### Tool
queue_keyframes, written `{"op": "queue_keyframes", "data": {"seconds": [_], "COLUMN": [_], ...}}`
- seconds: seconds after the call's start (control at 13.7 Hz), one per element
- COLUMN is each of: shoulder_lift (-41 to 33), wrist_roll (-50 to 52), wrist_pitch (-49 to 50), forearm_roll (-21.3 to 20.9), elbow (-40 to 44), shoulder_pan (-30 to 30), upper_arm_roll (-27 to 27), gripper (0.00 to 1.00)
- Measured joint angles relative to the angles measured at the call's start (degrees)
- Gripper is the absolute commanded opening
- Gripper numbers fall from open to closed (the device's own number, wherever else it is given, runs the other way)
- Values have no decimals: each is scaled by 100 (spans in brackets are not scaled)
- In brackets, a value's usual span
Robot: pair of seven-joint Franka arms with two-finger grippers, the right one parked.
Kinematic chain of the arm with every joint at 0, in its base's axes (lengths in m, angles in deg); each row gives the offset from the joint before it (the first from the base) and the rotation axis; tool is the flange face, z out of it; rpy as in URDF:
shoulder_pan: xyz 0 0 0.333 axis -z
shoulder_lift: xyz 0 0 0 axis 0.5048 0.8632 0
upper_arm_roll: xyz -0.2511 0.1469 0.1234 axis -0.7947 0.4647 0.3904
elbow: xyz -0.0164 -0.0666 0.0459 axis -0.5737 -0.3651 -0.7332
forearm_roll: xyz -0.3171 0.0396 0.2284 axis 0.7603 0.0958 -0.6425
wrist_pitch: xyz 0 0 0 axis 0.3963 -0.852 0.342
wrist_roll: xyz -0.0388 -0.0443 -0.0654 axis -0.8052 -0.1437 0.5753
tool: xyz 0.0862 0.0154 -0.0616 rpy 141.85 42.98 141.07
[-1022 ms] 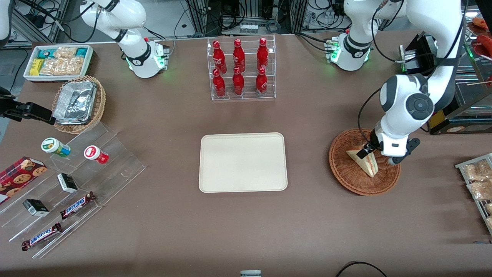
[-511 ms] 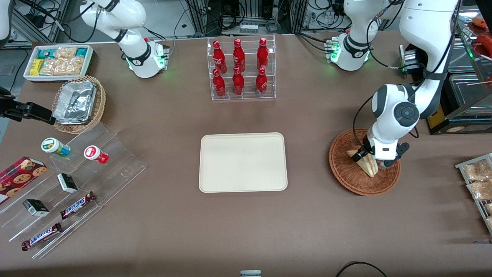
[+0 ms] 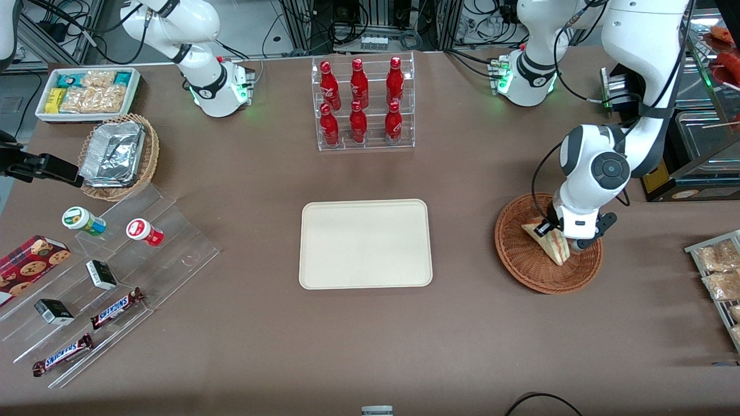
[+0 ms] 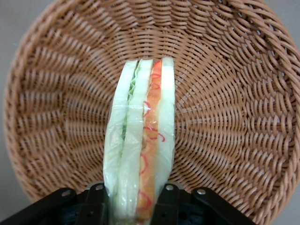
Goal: Place sandwich from basket to tray
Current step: 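Close the left gripper on the sandwich, then lift the sandwich and carry it over the white tray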
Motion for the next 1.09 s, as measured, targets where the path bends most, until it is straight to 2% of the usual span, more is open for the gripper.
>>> {"op": "queue_keyframes", "data": {"seconds": [0.29, 0.66, 0.95, 1.09], "shoulder_lift": [-226, -377, -265, -27], "wrist_roll": [-63, -150, -146, -150], "wrist_pitch": [877, 2721, 2902, 2895], "forearm_roll": [-205, -257, -195, 31], "elbow": [402, 1516, 1914, 2166], "shoulder_pan": [192, 1025, 1833, 2177], "upper_arm_roll": [-13, -52, -89, -101], "gripper": [0, 0, 0, 0]}}
